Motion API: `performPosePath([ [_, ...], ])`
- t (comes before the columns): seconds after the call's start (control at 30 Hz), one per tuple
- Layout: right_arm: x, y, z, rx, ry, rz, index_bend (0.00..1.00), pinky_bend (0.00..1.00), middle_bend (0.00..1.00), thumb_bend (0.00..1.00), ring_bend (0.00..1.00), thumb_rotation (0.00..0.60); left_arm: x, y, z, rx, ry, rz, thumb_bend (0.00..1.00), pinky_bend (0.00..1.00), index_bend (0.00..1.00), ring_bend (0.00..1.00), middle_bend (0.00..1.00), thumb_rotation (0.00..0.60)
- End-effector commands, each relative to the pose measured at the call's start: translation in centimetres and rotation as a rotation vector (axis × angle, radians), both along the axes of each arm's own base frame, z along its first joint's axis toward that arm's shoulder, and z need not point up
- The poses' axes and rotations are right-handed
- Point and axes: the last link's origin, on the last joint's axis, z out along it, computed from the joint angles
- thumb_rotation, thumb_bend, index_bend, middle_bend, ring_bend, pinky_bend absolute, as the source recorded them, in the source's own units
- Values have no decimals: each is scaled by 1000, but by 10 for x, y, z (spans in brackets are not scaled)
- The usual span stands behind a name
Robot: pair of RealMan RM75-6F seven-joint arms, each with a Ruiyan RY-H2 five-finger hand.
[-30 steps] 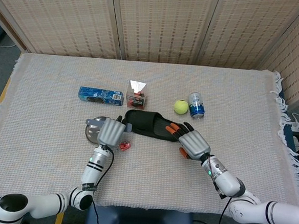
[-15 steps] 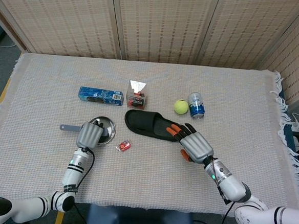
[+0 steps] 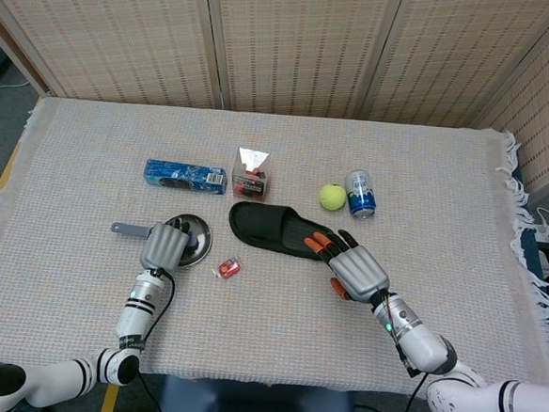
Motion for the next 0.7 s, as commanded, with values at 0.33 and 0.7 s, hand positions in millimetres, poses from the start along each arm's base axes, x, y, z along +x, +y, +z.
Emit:
performPosePath([
  [0.33,-4,6,13,-34,-2,-4,0,0,0,445,0,600,17,-9,23,13,-62,-51,385,1000,254,778,234,600],
  [0.7,-92,128,74,-76,46,-201,0,0,0,314,0,600,-40,-138,151,-195,-642,39,420,261,178,76,116,600],
])
